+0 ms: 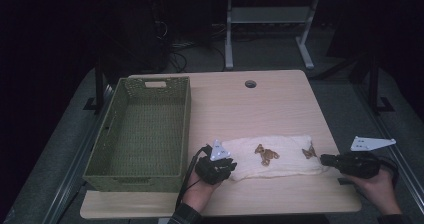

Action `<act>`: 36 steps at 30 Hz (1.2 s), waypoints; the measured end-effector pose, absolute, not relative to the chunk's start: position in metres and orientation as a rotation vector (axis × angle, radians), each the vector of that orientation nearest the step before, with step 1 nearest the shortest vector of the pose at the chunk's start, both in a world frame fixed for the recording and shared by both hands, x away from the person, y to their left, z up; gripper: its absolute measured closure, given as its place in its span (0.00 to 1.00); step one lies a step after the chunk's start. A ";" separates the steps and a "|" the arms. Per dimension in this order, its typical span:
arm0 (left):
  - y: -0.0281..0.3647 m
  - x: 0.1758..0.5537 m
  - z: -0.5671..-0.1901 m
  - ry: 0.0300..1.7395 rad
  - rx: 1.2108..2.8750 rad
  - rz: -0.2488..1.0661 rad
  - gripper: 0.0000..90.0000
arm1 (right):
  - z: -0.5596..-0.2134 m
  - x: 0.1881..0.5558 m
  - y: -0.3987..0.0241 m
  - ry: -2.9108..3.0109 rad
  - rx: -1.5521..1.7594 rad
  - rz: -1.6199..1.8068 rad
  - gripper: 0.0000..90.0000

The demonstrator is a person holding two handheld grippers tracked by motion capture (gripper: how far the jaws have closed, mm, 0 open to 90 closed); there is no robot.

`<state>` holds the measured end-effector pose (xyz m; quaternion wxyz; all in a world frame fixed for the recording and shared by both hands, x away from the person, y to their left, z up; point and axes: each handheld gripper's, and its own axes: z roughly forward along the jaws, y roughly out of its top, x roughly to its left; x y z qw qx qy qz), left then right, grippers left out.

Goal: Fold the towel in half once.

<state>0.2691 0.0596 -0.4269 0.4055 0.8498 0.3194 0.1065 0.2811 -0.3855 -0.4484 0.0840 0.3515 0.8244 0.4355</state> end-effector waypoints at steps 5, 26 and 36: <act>0.054 0.277 -0.436 0.810 2.176 0.230 0.86 | -0.456 0.289 -0.377 2.521 1.033 1.259 0.96; 0.046 0.309 -0.442 0.863 2.223 0.338 0.79 | -0.456 0.311 -0.368 2.527 0.991 1.182 0.87; 0.049 0.339 -0.440 0.944 2.189 0.406 0.74 | -0.449 0.353 -0.364 2.439 1.010 1.174 0.83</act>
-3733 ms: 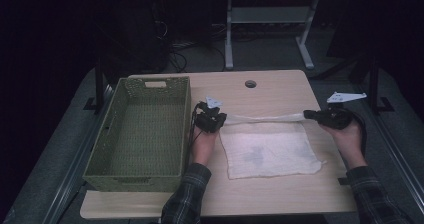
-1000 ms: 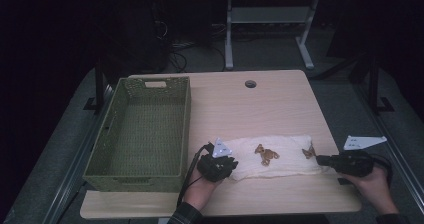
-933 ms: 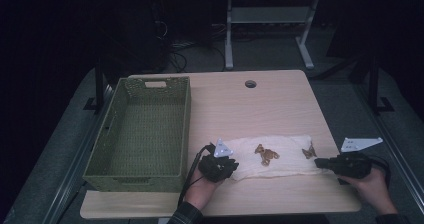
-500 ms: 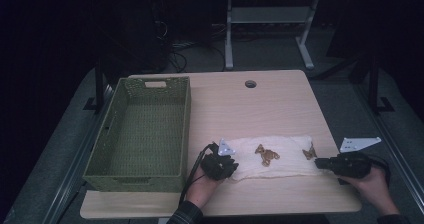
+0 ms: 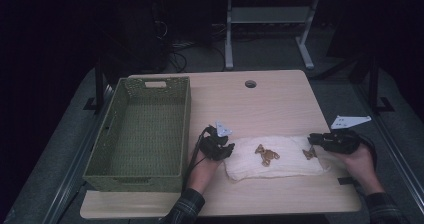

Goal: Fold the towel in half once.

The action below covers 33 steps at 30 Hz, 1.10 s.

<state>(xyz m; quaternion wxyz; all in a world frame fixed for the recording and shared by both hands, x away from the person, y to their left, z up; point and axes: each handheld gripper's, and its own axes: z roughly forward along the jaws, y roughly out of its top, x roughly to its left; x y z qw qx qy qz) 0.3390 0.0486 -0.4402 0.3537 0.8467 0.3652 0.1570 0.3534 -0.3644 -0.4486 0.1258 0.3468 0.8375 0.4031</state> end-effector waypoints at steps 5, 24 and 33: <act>0.049 0.351 -0.442 0.979 2.178 0.416 0.74 | -0.453 0.375 -0.363 2.430 1.049 1.167 0.81; 0.051 0.368 -0.461 1.042 2.206 0.389 0.70 | -0.475 0.390 -0.361 2.508 1.119 1.114 0.94; 0.048 0.370 -0.463 1.003 2.228 0.309 0.94 | -0.475 0.390 -0.361 2.502 1.122 1.120 0.97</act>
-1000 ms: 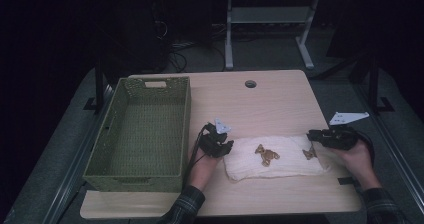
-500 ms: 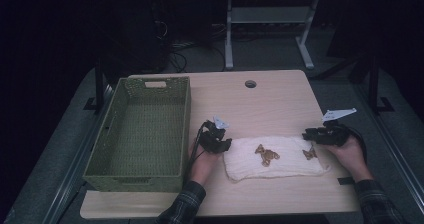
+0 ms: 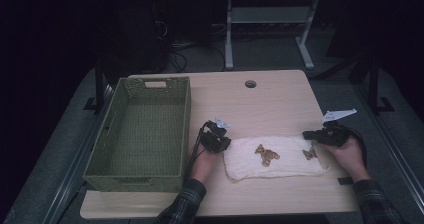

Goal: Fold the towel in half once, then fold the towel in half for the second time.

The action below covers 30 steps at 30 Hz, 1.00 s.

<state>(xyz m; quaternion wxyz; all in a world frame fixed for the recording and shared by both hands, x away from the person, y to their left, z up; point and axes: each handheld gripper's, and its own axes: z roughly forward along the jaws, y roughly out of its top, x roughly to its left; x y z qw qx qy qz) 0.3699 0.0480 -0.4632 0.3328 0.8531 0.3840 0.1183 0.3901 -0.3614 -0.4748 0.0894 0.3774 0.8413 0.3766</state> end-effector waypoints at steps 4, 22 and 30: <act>0.050 0.372 -0.457 1.011 2.184 0.323 0.95 | -0.473 0.391 -0.364 2.478 1.134 1.122 0.97; 0.051 0.384 -0.436 0.990 2.108 0.404 0.96 | -0.449 0.381 -0.377 2.354 1.084 1.273 0.97; 0.055 0.371 -0.428 0.964 2.086 0.394 0.96 | -0.439 0.363 -0.381 2.333 1.051 1.336 0.97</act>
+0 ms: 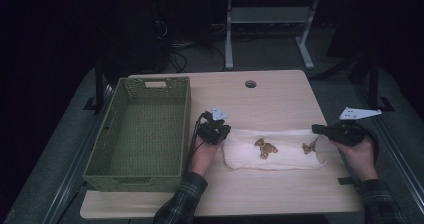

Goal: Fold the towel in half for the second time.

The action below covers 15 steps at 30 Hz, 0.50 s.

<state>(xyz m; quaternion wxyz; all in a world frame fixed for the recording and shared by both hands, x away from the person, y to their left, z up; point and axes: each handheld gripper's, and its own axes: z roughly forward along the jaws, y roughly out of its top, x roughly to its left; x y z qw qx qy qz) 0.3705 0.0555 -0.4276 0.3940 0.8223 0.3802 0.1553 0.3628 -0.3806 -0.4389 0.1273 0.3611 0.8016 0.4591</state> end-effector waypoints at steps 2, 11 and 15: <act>0.056 0.367 -0.427 0.954 2.091 0.396 0.96 | -0.438 0.358 -0.380 2.341 1.042 1.328 0.97; 0.054 0.347 -0.424 0.915 2.117 0.383 0.96 | -0.439 0.341 -0.382 2.364 1.028 1.316 0.97; 0.054 0.341 -0.425 0.911 2.129 0.382 0.96 | -0.439 0.334 -0.382 2.371 1.016 1.316 0.97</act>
